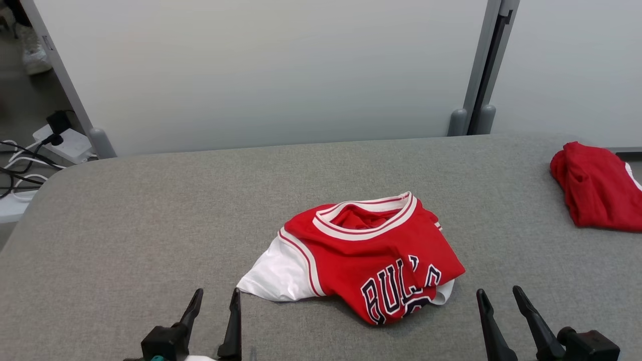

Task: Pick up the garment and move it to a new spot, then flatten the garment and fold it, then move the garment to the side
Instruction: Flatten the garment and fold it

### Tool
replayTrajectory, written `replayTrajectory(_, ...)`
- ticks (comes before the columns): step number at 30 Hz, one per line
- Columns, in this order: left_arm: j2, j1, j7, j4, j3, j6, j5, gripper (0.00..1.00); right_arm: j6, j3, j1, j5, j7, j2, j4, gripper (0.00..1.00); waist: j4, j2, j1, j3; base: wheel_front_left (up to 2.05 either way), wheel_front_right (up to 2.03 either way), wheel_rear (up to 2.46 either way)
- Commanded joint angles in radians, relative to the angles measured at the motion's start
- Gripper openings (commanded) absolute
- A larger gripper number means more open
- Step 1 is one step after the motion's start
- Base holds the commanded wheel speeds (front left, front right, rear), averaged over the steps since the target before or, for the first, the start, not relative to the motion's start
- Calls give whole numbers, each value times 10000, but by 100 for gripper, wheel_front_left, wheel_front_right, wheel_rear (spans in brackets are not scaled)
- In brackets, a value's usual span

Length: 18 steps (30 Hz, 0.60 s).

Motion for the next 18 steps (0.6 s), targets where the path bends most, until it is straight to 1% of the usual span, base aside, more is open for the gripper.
replayTrajectory(1, -1, -756, -90, -6, 204, -85, -51, 100, 0, 282, -527, 61, -61, -153, -201, 100, -127, -1, 0, 163, 0, 0, 0)
replayTrajectory(4, -1, -1438, -90, 850, 0, -224, -112, 100, 0, 408, -672, 104, -61, -185, -189, 100, -285, -1, 0, 411, 0, 0, 0)
replayTrajectory(13, -1, -3575, -43, 4263, -324, -541, -1094, 100, 0, 795, -1061, 231, -61, -419, -95, 100, -703, -1, 0, 1091, 0, 0, 0)
replayTrajectory(18, -1, -4637, -59, 5603, -443, -728, -1179, 100, 0, 938, -1326, 285, -61, -565, -99, 100, -885, -1, 0, 1443, 0, 0, 0)
